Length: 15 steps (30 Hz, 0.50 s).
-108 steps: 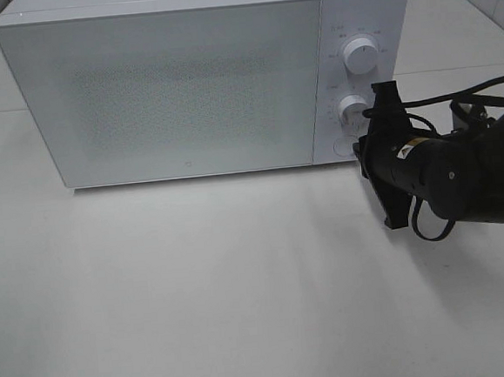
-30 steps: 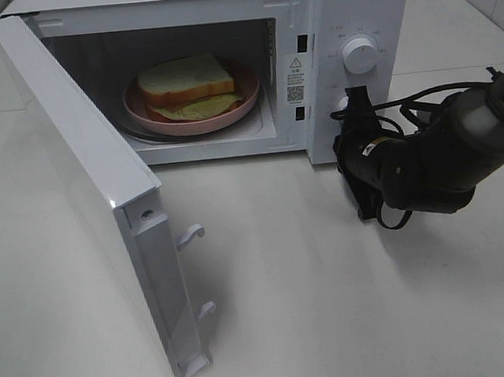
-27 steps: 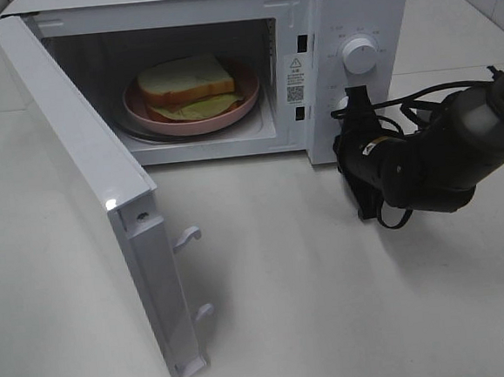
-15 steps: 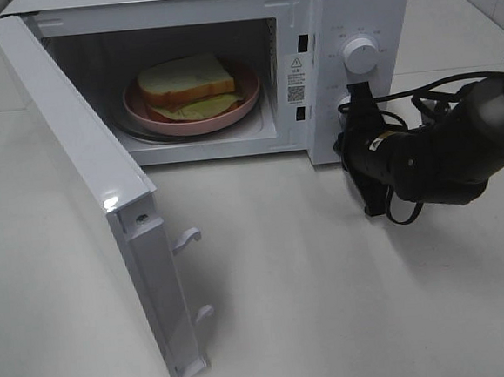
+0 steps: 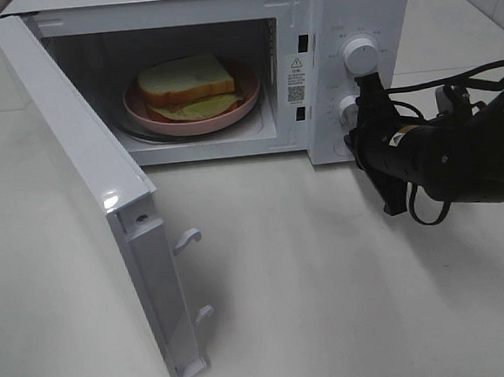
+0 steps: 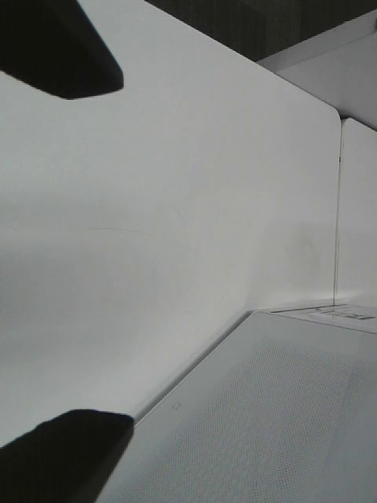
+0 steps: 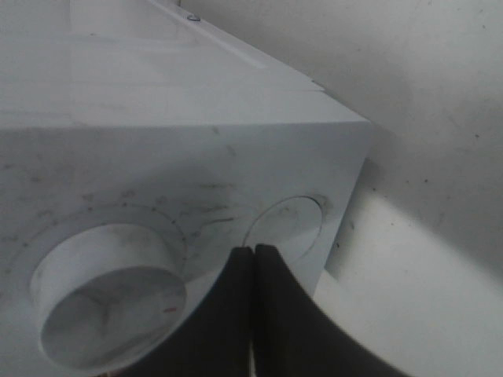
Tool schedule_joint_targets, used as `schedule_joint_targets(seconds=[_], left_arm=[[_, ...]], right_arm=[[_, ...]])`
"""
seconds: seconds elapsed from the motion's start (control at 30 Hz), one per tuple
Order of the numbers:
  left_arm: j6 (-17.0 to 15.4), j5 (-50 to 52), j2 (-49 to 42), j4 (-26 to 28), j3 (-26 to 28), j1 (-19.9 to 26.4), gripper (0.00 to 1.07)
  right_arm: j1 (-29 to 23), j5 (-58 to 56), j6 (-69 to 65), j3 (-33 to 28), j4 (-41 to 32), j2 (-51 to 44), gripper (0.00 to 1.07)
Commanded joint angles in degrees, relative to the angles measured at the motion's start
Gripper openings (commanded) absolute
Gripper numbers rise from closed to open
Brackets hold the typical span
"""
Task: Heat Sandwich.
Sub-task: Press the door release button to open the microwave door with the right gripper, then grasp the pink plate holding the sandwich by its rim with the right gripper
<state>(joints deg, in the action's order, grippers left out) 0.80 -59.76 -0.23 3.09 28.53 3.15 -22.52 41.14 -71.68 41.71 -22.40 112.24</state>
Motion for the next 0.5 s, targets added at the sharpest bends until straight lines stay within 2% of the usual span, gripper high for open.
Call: schedule_joint_targets(seconds=[0.03, 0.23, 0.5], left_arm=[[0.00, 0.46, -1.60, 0.52, -0.17, 0.17, 1.01], [0.00, 0.46, -1.60, 0.52, -0.17, 0.17, 1.01], [0.00, 0.46, -1.60, 0.52, -0.17, 0.17, 1.01]], right_arm=[[0.34, -2.06, 2.81, -1.32, 1.43, -2.29, 0.00], [0.34, -7.56, 7.22, -2.98, 1.38, -6.02, 0.01], [0.34, -20.63, 16.67, -3.50, 1.32, -11.97, 0.01]])
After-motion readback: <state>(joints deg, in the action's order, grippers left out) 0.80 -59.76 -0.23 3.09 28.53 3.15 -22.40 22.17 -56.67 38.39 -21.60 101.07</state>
